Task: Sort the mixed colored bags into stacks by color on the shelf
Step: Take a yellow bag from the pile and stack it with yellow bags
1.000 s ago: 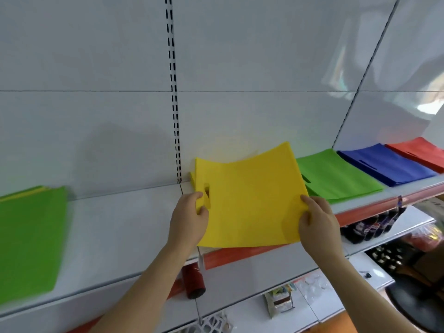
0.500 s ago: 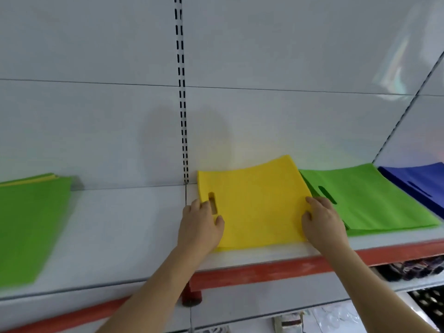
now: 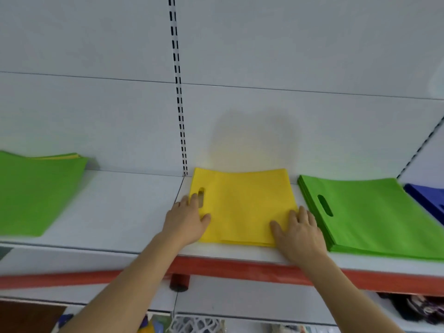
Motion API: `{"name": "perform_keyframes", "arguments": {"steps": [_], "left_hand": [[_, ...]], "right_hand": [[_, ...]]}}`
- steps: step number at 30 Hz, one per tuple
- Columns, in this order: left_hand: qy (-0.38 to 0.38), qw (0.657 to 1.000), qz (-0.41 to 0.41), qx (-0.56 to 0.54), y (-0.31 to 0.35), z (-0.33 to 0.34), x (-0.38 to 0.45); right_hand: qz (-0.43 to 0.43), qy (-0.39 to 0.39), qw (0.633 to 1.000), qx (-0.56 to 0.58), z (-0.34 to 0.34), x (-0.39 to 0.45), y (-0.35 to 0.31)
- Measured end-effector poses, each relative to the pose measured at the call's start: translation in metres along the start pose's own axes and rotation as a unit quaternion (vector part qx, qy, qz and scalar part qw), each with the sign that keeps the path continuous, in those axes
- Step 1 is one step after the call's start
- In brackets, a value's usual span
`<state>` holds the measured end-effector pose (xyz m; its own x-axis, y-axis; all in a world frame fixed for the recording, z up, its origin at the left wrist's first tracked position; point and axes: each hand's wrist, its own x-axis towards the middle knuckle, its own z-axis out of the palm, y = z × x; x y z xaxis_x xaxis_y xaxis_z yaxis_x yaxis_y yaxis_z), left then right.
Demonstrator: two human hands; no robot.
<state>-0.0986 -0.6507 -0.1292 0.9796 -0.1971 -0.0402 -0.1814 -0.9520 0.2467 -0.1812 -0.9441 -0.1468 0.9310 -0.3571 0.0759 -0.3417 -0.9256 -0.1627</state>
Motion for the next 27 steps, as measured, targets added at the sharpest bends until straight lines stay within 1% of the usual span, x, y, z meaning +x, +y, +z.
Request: {"name": "perform_keyframes", "arguments": {"steps": [2, 4, 6, 8, 11, 13, 19, 27], "left_hand": [[-0.007, 0.998, -0.017, -0.054, -0.001, -0.007, -0.002], [0.030, 0.996, -0.023, -0.076, -0.005, -0.014, -0.006], [0.090, 0.994, -0.026, -0.051, -0.012, -0.018, -0.014], [0.129, 0.991, -0.035, -0.007, -0.022, -0.021, -0.025], [0.152, 0.986, -0.061, 0.037, -0.041, -0.022, -0.044], [0.157, 0.984, -0.076, 0.046, -0.062, -0.025, -0.056], [0.183, 0.976, -0.111, 0.047, -0.145, -0.052, -0.098], [0.178, 0.972, -0.148, 0.045, -0.304, -0.093, -0.164]], "right_hand": [[-0.002, 0.001, 1.000, 0.007, -0.003, -0.001, -0.001], [-0.012, 0.027, 1.000, 0.002, -0.006, -0.003, -0.004], [-0.044, 0.069, 0.997, -0.004, -0.009, -0.005, -0.012], [-0.082, 0.089, 0.993, 0.004, -0.010, -0.007, -0.026], [-0.134, 0.105, 0.985, 0.036, -0.008, -0.018, -0.061], [-0.165, 0.109, 0.979, 0.056, -0.005, -0.030, -0.092], [-0.241, 0.119, 0.961, 0.065, 0.003, -0.068, -0.190], [-0.284, 0.089, 0.951, 0.089, 0.024, -0.140, -0.349]]}}
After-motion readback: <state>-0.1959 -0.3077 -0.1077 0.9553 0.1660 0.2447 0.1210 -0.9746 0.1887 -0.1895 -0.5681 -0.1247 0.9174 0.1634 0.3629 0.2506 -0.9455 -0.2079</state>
